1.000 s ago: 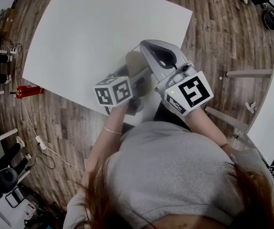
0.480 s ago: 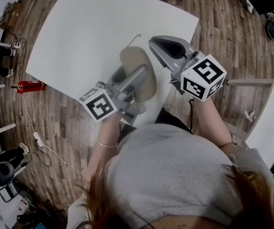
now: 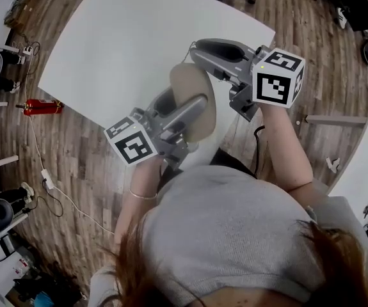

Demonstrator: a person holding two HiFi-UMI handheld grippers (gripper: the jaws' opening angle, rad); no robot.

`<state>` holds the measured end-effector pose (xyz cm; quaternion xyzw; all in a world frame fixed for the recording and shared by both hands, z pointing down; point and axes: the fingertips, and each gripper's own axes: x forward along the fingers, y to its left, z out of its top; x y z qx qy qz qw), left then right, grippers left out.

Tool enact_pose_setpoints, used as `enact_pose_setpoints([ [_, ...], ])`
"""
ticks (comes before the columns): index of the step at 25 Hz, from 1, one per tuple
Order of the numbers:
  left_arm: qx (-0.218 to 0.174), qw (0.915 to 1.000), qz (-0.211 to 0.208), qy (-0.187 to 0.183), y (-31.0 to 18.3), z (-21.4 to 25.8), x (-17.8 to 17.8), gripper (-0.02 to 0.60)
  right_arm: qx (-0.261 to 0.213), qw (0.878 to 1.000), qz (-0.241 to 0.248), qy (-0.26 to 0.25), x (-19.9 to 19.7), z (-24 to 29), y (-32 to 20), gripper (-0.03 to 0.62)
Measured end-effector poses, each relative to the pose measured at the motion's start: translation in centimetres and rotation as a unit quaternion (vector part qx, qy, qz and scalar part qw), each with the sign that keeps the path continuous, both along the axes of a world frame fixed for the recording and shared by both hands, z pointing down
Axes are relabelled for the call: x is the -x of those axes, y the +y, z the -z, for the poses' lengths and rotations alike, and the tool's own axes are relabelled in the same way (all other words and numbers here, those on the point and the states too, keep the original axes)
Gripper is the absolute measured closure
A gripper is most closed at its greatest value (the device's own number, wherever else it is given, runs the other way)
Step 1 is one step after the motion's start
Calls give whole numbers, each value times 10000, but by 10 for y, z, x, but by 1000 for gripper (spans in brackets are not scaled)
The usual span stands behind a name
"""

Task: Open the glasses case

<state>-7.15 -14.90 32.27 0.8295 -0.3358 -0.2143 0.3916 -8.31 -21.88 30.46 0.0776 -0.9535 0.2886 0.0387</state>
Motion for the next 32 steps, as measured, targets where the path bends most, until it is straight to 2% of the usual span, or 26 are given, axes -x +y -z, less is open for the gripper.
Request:
enact_pose_setpoints([
  [4, -117, 9998, 87, 145, -2, 8, 4, 219, 54, 10000, 69, 44, -2, -3, -1, 487],
  [7, -236, 9986, 327, 357, -4, 16, 14, 224, 65, 9994, 32, -337, -4, 5, 2, 488],
  [11, -268, 9990, 167, 306, -3, 20, 12, 225, 255, 9954, 450, -806, 5, 21, 14, 483],
  [13, -228, 9994, 109, 232, -2, 19, 9, 227, 52, 9953, 681, -690, 11, 25, 18, 471],
  [17, -101, 9999, -50, 57, -1, 12, 8, 232, -603, 9909, 1205, -67, 20, 22, 24, 450],
  [18, -79, 9999, -101, 7, 0, 10, 7, 232, -788, 9873, 1377, 96, 21, 21, 26, 422],
  [23, 32, 9994, -300, -165, 2, 4, -5, 239, -1392, 9644, 2168, 602, 28, 21, 38, 391],
  [25, 25, 9992, -345, -178, 2, 4, -7, 244, -1489, 9595, 2277, 729, 36, 20, 43, 391],
  [27, 7, 9995, -307, -22, 2, 7, -6, 248, -1566, 9578, 2271, 804, 42, 18, 46, 399],
  [30, -3, 9992, -202, 345, 1, 13, -2, 250, -1481, 9639, 2117, 641, 40, 24, 43, 408],
  [32, -29, 9991, -185, 391, 1, 15, 0, 252, -1385, 9676, 2047, 520, 36, 29, 39, 456],
])
